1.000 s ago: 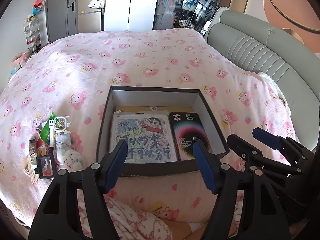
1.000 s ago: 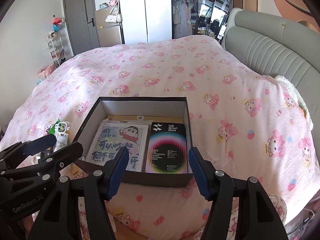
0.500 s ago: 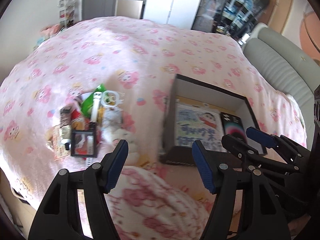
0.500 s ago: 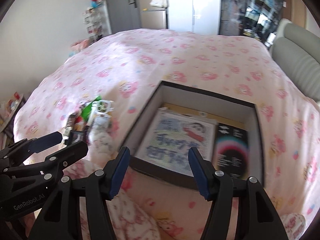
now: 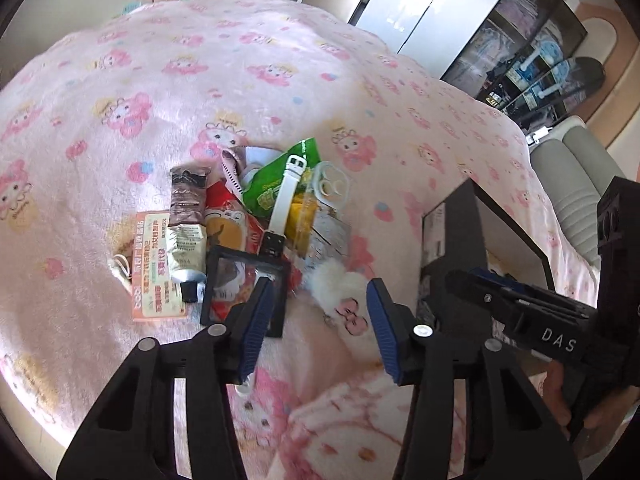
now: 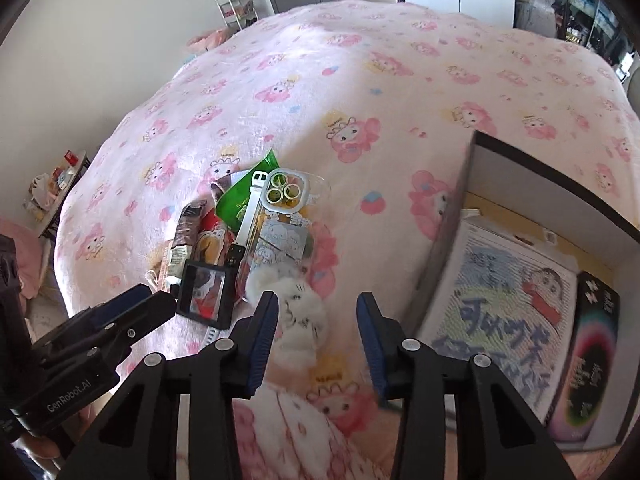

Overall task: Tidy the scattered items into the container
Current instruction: 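Close both tools on the clear phone case among the items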

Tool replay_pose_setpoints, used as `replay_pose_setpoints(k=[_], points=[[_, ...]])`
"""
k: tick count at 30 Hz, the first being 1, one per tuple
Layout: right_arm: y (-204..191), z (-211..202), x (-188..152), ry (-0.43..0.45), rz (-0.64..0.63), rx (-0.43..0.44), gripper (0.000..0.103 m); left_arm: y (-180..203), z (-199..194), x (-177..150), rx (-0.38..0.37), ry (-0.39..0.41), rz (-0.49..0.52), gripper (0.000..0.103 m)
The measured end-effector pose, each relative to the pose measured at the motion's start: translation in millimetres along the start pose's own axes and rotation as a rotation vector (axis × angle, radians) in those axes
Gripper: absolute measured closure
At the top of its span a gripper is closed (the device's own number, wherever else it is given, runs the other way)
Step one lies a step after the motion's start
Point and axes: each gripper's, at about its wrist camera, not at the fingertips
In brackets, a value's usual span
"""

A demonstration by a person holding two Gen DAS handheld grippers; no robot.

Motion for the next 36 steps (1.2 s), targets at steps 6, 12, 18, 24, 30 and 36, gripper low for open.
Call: replay_pose_setpoints(k=[6,12,18,24,30,36], points=[[-6.0,51.9,26.0,-0.103,0.0,-0.027,0.066,-10.3,52.2,35.9,-0.057,-0.049,-0.031,0.058],[-7.3,101.2,34.9,-0.206,0.017,-0.04,0.063,-17.5,93.0,46.7,-0.07,-0.117,-0.048,0.058],[0.2,130.1,39.7,-0.256,0.05,-0.072,0.06,-20.0,113.5,48.8,-0.085,-0.151,-0.037,0.058],[-10.6,138.2,36.3,-0.238,0.026,-0.157,0.047,-32.7,127.2,44.4,-0.127,-0.169,-0.111,0.058],[-3.6,136.1,31.6,-0.27,0.076,-0.088,0.047,-37.5,115.9,42.3,-0.214,-0.163,-0.171,0.058],[-15.1,133.3,24.2,-0.297,0.073,0.038,0.044,-35.2,116.9,42.9,-0.186,-0.159,-0.165,0.058]])
Point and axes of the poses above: each gripper's, at about its wrist camera, not at the fingertips, and z roughly the way its jaws point, y to its right, x to its top, and after that the axes turned 2 degrees about y, right-handed
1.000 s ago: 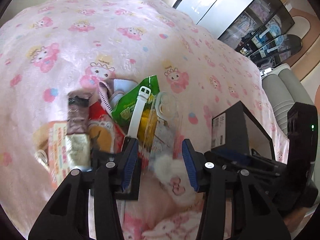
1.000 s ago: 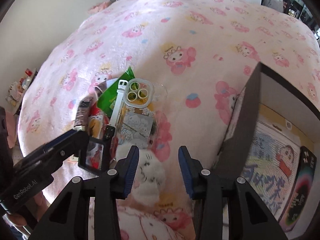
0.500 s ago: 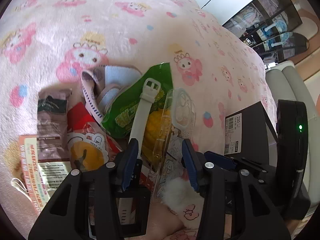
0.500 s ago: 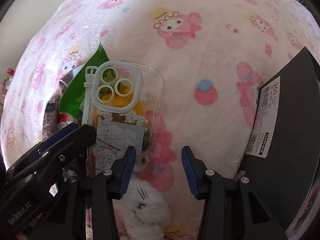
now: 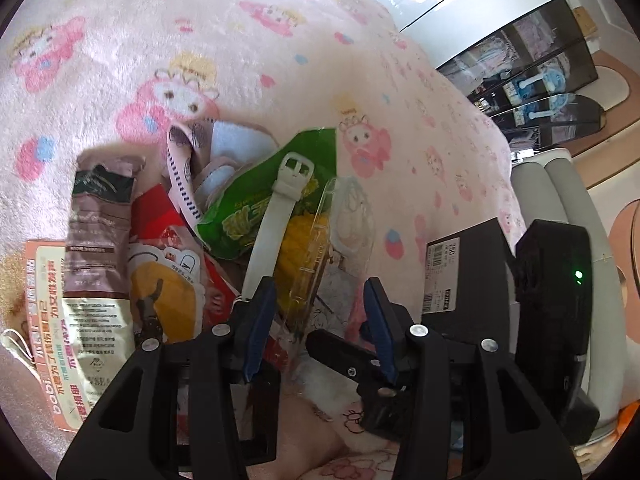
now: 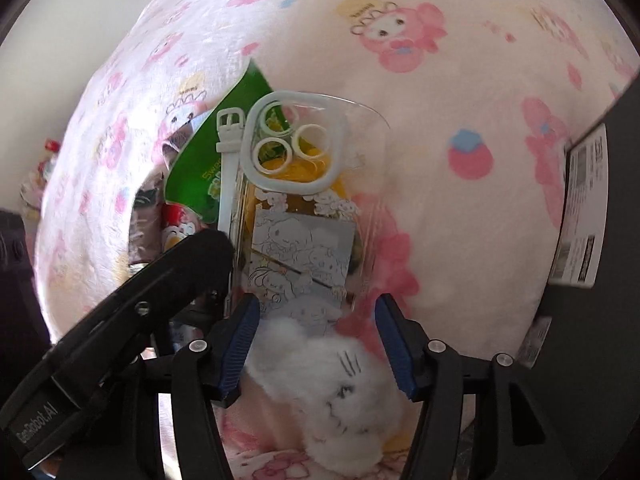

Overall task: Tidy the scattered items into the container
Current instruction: 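Close both tools on the clear phone case among the items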

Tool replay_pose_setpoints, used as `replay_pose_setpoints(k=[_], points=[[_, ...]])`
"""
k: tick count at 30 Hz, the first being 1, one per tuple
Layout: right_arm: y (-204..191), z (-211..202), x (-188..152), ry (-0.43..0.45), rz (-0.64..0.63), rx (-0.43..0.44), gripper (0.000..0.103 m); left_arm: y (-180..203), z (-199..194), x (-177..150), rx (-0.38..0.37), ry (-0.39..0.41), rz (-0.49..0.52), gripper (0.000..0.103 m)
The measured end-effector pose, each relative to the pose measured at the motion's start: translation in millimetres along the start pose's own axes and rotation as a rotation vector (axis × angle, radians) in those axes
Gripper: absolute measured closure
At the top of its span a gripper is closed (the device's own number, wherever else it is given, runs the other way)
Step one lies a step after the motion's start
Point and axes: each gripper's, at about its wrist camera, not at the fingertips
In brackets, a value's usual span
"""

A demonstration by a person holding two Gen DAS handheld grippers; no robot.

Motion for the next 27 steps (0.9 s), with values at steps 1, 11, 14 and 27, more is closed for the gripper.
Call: replay_pose_setpoints(k=[1,11,14,27], points=[[-1.3,2.1,0.4,0.002,-0.01,-0.018,0.042,-0.4,5.4,1.1,-0.005,-0.011,-0.005,0.058],[16.9,-2.9,-1.6,0.043,0.039,-0.092,0.039,5.5,20.5,3.3,0.002,-0.025,-0.008,0.058],[14.9,0.4,-0.4,0.029,0.02,-0.105,0.038,2.3,23.4,3.4,-0.013,-0.032,-0.028,0.058],[6.8,-21.5,-14.0,0.045,-0.061,0.174,0.052,-5.8,-10.3,-7.3,-0.047,0.028,-0.06,0.071]])
Point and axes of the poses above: each gripper's, at about its wrist camera, not at the fingertips, and z roughly the way its jaws point, y to its right, x to its top, and after that the axes turned 2 degrees about y, right-handed
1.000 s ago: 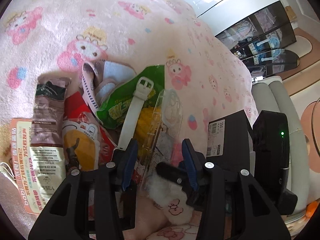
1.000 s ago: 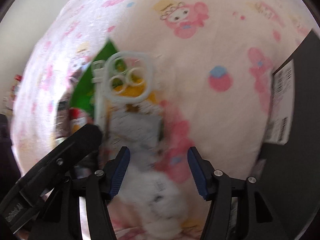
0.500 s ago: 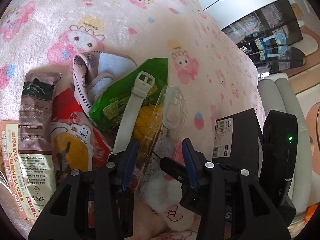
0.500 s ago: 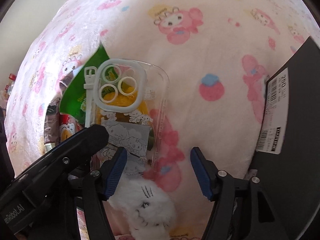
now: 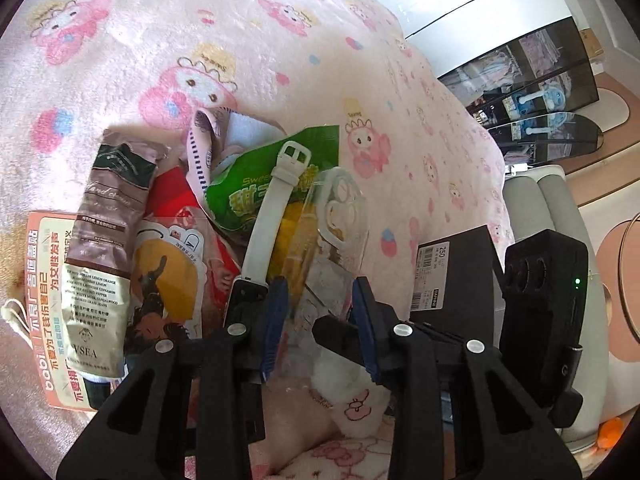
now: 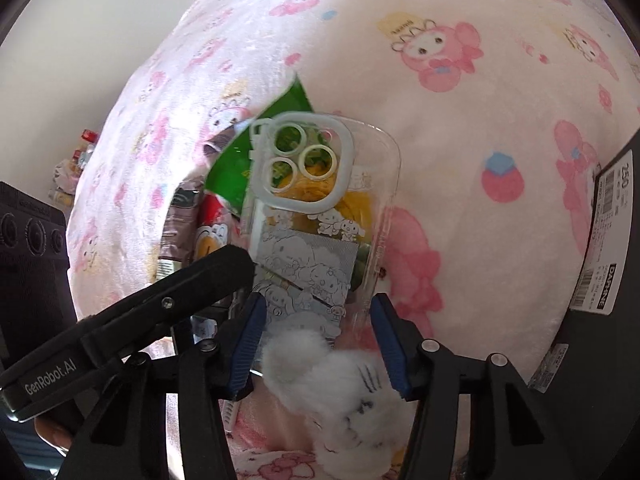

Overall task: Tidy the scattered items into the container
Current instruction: 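Close both tools on the clear phone case among the items, then carry the clear phone case into the box against the black box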

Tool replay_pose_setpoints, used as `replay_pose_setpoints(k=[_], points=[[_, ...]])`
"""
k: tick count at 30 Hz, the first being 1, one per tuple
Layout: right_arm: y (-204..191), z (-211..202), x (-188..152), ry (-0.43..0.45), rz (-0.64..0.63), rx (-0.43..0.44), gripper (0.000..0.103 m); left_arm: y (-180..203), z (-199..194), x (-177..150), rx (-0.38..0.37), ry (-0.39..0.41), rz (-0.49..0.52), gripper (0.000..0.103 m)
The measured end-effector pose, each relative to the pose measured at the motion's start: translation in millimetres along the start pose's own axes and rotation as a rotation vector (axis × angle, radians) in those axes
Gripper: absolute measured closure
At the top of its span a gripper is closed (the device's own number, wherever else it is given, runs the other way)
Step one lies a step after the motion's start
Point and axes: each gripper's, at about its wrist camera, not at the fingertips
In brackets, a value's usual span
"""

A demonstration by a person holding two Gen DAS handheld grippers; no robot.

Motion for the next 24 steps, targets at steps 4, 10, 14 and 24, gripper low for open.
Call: replay_pose_setpoints(k=[4,10,14,24], points=[[6.0,4.5,16.7,0.009,0.05,-0.033,0.052,-7.0,14.0,4.8,0.044,-0.026,-0.009,0.061],[-0.6,2.4,17.9,0.027,0.052,-0.027,0.066,0.6,24.1,7.2,0.027,-0.046,0.017,0.061],[-13.1,-28.3,13.8,0.101,0.014,-0.036,0.069,21.6,4.3,3.8,-0.012,0.002,0.039,0.062],[-13.5,-138.5,-18.2,0.301,0.047,0.043,0.069,125.5,-52.6,-22.9,-0.088,0.067,0.219,0.07]])
Point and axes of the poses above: each gripper's, at about its wrist camera, not at the fingertips, and z roughly the way its jaws point, y to its right, x to its top, and after that the axes turned 2 degrees about y, right-handed
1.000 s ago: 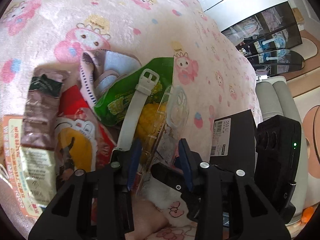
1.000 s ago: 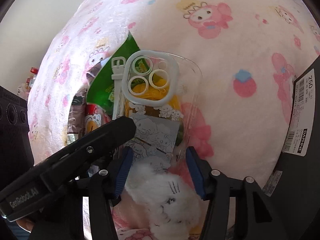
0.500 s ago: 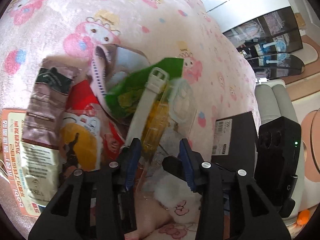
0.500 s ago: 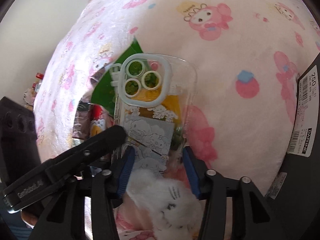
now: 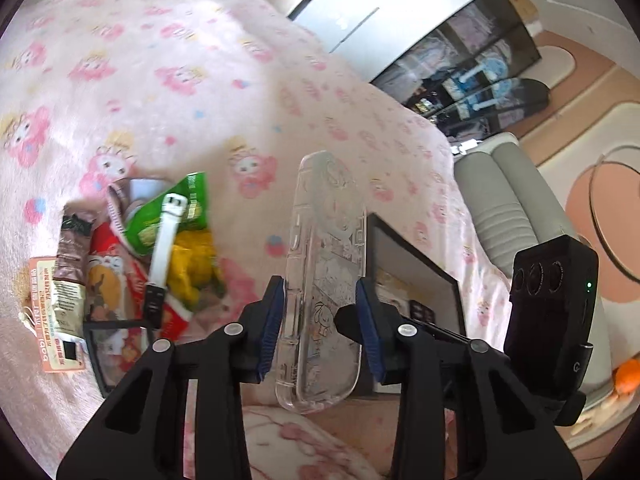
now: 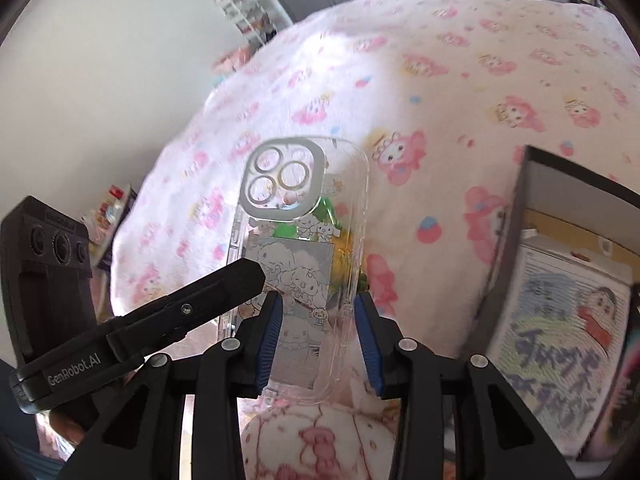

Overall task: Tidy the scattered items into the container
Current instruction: 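Carry the clear phone case into the box against the black box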

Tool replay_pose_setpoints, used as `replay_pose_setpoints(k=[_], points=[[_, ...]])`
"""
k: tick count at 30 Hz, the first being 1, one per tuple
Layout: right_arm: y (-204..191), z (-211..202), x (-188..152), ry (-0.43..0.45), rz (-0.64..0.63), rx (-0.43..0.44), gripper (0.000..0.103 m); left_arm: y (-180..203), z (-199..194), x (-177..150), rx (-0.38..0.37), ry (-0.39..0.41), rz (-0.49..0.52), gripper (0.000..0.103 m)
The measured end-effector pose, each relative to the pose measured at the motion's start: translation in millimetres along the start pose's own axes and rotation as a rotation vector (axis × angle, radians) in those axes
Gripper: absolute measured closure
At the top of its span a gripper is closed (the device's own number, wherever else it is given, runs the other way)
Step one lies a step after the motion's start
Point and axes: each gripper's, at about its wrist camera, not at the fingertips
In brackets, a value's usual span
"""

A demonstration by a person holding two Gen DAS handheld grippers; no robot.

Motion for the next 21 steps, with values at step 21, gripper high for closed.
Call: replay_pose_setpoints(k=[21], points=[[218.7,-140.6,-76.9,0.114,0.217,-0.18,0.069,191.9,179.6,-106.4,-0.064,-0.301,0.159,0.075]])
Point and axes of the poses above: each gripper's, at about its wrist camera, not at the fingertips, and z roughly the way its jaws point, y to its right, x to its top, and after that the axes turned 2 degrees about y, right-handed
